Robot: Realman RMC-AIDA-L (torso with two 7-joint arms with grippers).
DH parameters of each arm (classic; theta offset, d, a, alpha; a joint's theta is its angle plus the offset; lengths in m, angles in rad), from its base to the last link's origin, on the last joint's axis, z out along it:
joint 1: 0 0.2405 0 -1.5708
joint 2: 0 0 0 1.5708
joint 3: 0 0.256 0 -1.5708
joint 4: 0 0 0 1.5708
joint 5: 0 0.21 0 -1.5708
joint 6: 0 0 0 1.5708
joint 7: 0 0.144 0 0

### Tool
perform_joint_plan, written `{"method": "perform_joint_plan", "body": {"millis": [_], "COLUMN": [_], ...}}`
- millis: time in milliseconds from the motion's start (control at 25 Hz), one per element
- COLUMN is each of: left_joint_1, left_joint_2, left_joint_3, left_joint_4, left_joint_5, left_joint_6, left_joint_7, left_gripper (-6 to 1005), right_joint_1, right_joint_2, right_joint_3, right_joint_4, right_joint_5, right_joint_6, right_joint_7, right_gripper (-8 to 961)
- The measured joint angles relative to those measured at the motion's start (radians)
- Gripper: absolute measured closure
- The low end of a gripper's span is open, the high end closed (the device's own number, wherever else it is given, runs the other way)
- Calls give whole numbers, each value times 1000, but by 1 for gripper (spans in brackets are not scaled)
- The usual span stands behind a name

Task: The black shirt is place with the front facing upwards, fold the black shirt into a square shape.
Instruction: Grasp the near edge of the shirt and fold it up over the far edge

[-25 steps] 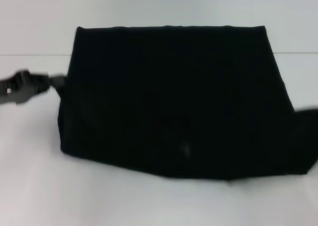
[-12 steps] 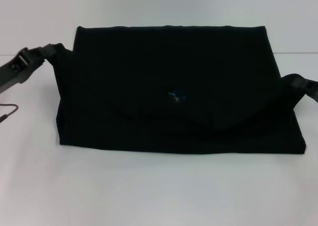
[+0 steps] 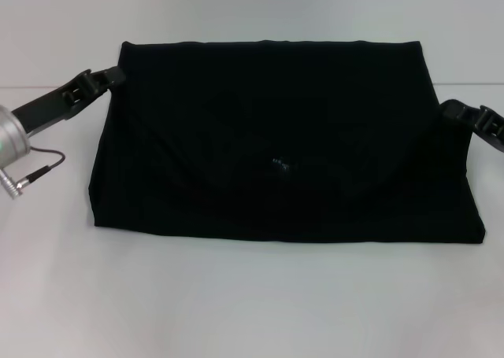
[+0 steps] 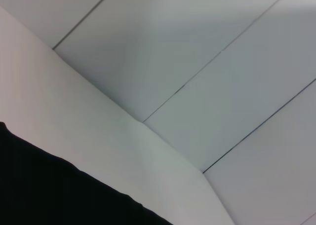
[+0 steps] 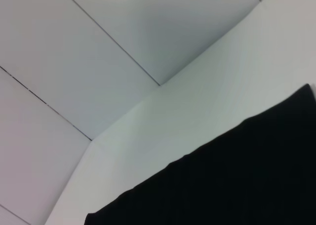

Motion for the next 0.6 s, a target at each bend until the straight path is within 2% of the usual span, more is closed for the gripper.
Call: {"method": "perform_joint_plan", "body": {"millis": [160, 320, 600], "left_joint_1": [-20, -23, -23], "left_joint_2": [-1, -13, -21], "left_joint_3": [17, 54, 58], "left_joint_4": [0, 0, -23], "left_joint_5": [3, -1, -1], "left_joint_6": [-40, -121, -208], "left_joint_7": [8, 13, 18], "left_gripper": [967, 953, 927], "right_joint_1": [14, 18, 20], "right_joint_2": [-1, 0, 10], "right_joint_3": [0, 0, -24], "right_joint_4": [-6, 1, 5], "right_joint_5": [4, 4, 5], "right_joint_6": [15, 38, 90], "right_joint_7": [-5, -22, -28], "right_gripper": [788, 780, 767]}}
